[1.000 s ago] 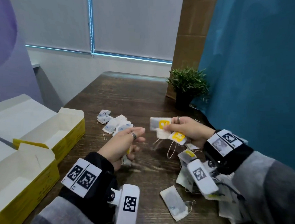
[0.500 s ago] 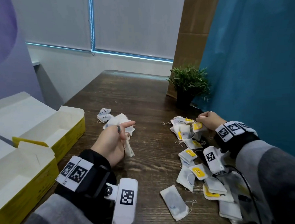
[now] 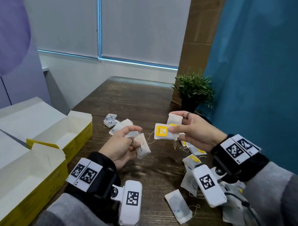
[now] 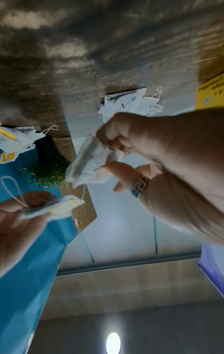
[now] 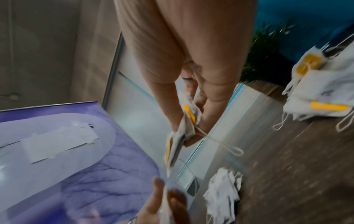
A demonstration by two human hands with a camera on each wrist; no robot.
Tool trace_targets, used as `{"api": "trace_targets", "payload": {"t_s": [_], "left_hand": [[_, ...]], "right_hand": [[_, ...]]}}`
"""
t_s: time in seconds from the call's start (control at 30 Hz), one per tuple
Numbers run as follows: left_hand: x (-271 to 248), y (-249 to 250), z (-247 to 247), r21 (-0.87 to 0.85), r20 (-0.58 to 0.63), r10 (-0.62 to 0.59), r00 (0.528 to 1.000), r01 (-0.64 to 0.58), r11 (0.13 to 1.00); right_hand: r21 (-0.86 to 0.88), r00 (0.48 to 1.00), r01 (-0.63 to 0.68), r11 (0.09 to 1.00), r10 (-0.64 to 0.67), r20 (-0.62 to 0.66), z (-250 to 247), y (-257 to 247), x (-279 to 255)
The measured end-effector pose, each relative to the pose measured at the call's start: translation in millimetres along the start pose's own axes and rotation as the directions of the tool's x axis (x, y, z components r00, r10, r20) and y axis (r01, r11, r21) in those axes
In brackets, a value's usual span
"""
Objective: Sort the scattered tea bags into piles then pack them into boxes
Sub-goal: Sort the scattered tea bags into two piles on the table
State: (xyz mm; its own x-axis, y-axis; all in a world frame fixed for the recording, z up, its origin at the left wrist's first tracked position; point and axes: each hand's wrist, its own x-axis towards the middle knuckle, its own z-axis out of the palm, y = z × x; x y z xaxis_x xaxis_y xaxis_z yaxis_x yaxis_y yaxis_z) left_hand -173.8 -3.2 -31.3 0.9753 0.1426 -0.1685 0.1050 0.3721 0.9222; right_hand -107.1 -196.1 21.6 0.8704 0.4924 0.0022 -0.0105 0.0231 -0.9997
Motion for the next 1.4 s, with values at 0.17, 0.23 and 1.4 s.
{"api": "trace_targets", "payload": {"t_s": [0.17,0.23,1.4], "left_hand": [[-12,8,11,0.0,0.148,-0.078,0.986,0.079,0.997],[-14,9,11,0.111,0.238,-0.038,0.971,0.012,0.994],[-17,16,7,0.097,0.067,0.383,0.921,-0.388,0.917]], "right_hand": [[0.047,0.995,0.097,0.994,-0.096,-0.032,26,7,-9],[-0.007,0.988,0.139,0.99,-0.139,-0.06,33,12,-10],[-0.075,0.906,0.389,0.918,-0.396,-0.146,15,8,-32]]}}
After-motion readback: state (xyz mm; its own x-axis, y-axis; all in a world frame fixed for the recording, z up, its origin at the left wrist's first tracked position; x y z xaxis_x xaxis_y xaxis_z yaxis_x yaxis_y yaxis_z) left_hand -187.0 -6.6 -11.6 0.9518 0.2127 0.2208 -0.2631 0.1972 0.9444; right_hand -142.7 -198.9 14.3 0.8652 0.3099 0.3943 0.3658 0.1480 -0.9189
